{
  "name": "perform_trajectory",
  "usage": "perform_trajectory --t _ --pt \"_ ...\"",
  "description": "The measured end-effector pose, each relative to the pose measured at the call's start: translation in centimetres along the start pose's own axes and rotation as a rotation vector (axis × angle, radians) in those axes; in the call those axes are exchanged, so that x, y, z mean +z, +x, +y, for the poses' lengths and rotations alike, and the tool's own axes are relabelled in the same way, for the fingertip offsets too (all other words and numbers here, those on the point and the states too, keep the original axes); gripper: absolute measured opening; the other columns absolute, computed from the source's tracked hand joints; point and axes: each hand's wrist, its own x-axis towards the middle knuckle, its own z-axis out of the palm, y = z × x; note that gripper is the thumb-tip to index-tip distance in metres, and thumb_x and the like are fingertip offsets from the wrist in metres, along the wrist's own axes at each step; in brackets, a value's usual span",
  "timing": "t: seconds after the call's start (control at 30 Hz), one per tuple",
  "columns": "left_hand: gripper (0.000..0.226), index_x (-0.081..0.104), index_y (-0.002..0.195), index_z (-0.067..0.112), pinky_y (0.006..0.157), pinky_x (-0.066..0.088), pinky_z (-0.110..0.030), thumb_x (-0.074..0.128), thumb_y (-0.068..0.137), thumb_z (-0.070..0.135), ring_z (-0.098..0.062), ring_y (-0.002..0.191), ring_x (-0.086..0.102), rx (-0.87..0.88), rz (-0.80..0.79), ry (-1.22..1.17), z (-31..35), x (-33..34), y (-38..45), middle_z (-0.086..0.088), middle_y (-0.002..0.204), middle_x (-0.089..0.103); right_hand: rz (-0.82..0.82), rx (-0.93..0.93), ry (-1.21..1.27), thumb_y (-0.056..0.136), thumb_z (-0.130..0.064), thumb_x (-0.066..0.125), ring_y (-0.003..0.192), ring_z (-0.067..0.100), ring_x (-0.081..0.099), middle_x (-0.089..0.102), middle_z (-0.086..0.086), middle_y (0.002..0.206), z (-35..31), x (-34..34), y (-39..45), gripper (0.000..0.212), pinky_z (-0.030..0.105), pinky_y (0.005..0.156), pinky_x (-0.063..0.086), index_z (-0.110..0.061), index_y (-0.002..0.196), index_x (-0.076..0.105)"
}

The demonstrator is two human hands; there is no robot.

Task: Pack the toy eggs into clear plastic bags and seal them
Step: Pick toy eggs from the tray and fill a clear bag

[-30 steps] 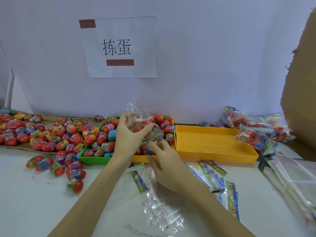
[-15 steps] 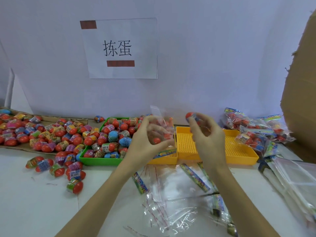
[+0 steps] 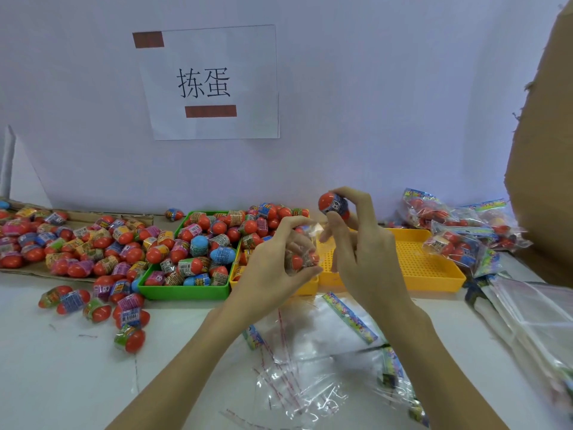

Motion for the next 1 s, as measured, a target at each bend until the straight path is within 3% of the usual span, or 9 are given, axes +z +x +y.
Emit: perform_trajectory --t 0.17,0.37,0.53,0.6,0.7,0.8,0.93,1.0 --pt "0.069 0.048 0.142 0.025 0.085 0.046 -0.009 0.088 0.086 0.026 -0.002 0.099 0.066 -0.041 -0.027 -0.037 0.2 -0.2 0.0 0.015 0.103 0.074 0.020 -0.022 -0.042 0.110 -0.042 0.041 0.048 0.014 0.059 0.064 -0.005 0.067 0.6 -0.7 0.3 0.031 0.040 0.048 0.049 -0.024 0.135 0.046" --pt "0.068 0.051 0.140 0.024 0.090 0.049 -0.013 0.091 0.084 0.026 -0.002 0.101 0.070 -0.038 -0.125 -0.039 0.0 -0.8 0.2 0.016 0.104 0.076 0.059 0.062 0.064 0.110 -0.037 0.048 0.045 0.016 0.062 0.068 -0.004 0.066 0.9 -1.4 0.6 0.024 0.022 0.044 0.046 -0.025 0.130 0.053" --pt "0.066 0.053 0.137 0.028 0.100 0.056 -0.040 0.091 0.083 0.030 -0.008 0.104 0.071 -0.087 -0.097 -0.068 -0.6 -1.1 0.3 0.013 0.105 0.075 -0.001 0.166 0.060 0.104 -0.040 0.062 0.052 0.007 0.069 0.070 -0.010 0.086 1.4 -1.8 0.8 0.026 0.011 0.051 0.045 -0.022 0.122 0.068" --pt "0.064 0.054 0.135 0.030 0.099 0.056 -0.036 0.091 0.083 0.031 -0.008 0.104 0.070 -0.084 -0.090 -0.058 -0.9 -1.1 0.3 0.015 0.104 0.074 -0.075 0.188 0.046 0.102 -0.036 0.067 0.055 0.007 0.070 0.069 -0.009 0.091 1.6 -2.1 0.7 0.028 0.009 0.057 0.045 -0.026 0.128 0.070" --pt "0.063 0.053 0.136 0.030 0.090 0.053 -0.020 0.090 0.084 0.027 -0.006 0.099 0.070 -0.041 -0.069 -0.039 -1.1 -1.0 0.2 0.015 0.102 0.074 -0.189 0.133 -0.013 0.100 -0.033 0.069 0.056 0.009 0.069 0.065 -0.017 0.109 1.5 -2.4 0.7 0.034 0.012 0.064 0.048 -0.034 0.134 0.065" --pt "0.066 0.052 0.138 0.027 0.085 0.054 -0.019 0.090 0.085 0.021 -0.011 0.095 0.069 -0.005 -0.068 -0.020 -1.1 -0.9 0.3 0.013 0.102 0.073 -0.207 0.130 -0.020 0.096 -0.038 0.074 0.052 0.013 0.066 0.064 -0.020 0.106 1.4 -2.7 0.9 0.035 0.021 0.055 0.052 -0.034 0.127 0.057" --pt "0.070 0.050 0.144 0.026 0.085 0.056 -0.028 0.089 0.086 0.021 -0.009 0.096 0.068 0.020 -0.104 0.019 -1.0 -0.5 0.1 0.012 0.107 0.071 -0.236 0.058 -0.077 0.097 -0.038 0.074 0.060 0.012 0.069 0.068 -0.020 0.114 1.4 -2.9 0.9 0.020 0.015 0.062 0.045 -0.043 0.115 0.067" --pt "0.070 0.050 0.145 0.027 0.086 0.055 -0.023 0.089 0.087 0.021 -0.007 0.098 0.068 0.028 -0.100 0.009 -1.0 -0.4 0.1 0.012 0.108 0.072 -0.250 0.039 -0.039 0.100 -0.028 0.072 0.060 0.012 0.070 0.067 -0.016 0.116 1.3 -2.6 0.8 0.018 0.014 0.063 0.045 -0.039 0.114 0.073"
